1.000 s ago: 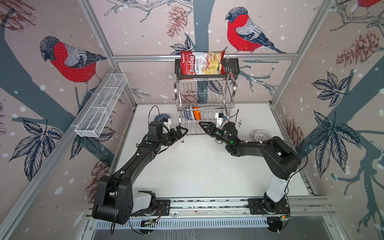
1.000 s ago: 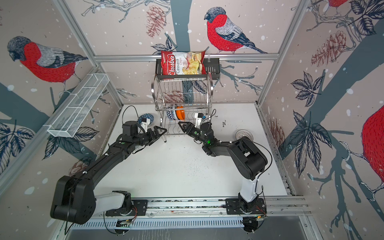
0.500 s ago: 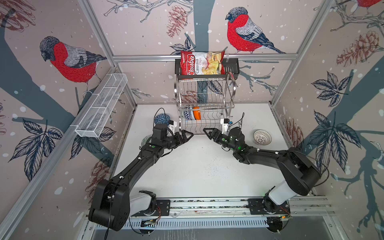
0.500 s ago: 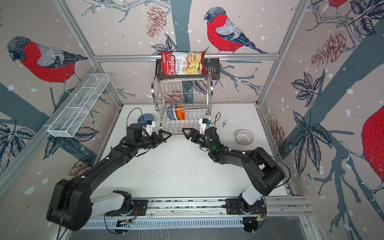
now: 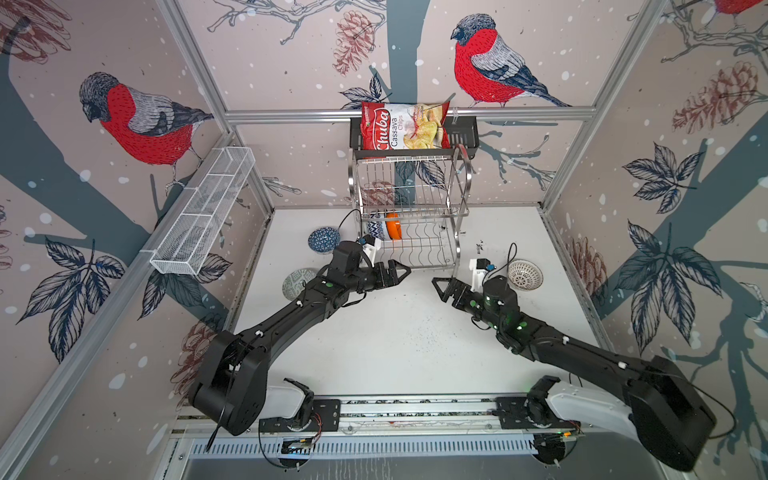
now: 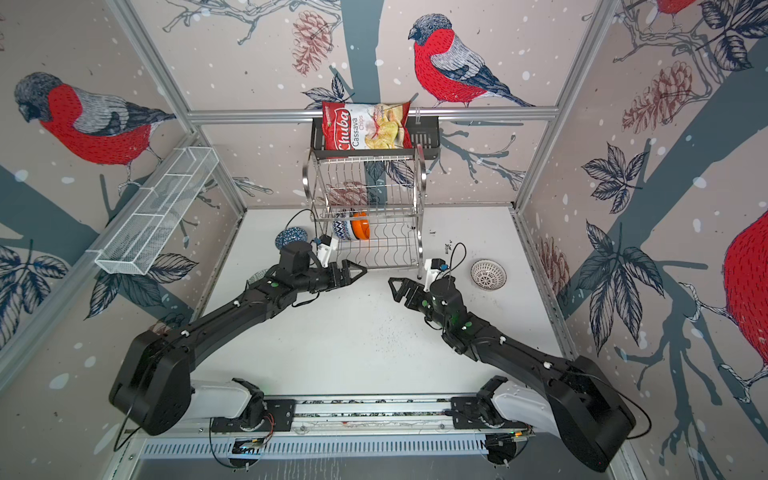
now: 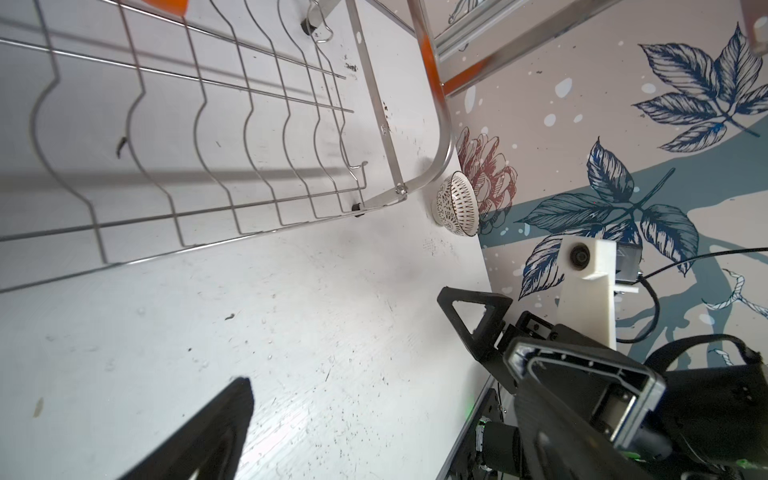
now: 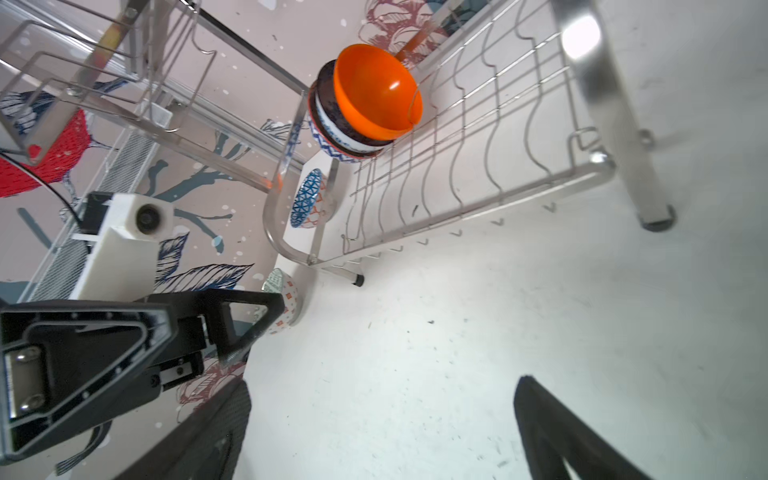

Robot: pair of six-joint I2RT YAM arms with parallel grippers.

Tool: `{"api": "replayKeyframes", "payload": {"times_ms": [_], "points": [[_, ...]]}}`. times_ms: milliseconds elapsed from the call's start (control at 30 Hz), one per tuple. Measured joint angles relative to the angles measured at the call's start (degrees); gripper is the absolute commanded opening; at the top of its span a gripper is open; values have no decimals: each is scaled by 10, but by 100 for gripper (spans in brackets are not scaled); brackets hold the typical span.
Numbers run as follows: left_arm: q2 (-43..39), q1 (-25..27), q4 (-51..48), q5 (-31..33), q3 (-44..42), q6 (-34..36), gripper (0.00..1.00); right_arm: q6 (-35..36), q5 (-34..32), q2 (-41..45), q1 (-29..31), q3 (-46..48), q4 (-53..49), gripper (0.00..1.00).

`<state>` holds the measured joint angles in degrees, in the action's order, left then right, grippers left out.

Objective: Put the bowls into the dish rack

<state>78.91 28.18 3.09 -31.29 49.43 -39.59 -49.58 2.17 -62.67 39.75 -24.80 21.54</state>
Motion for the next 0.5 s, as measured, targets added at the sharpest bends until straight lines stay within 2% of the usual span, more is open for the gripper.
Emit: {"api": "replayKeyframes", "payload": {"times_ms": [333, 500], "points": [[64, 55, -8, 28, 52, 21, 98, -53, -95, 91, -42, 23, -133, 100], [87, 62, -6, 29, 70, 24, 98, -78, -106, 100, -95, 36, -169, 99]]}}
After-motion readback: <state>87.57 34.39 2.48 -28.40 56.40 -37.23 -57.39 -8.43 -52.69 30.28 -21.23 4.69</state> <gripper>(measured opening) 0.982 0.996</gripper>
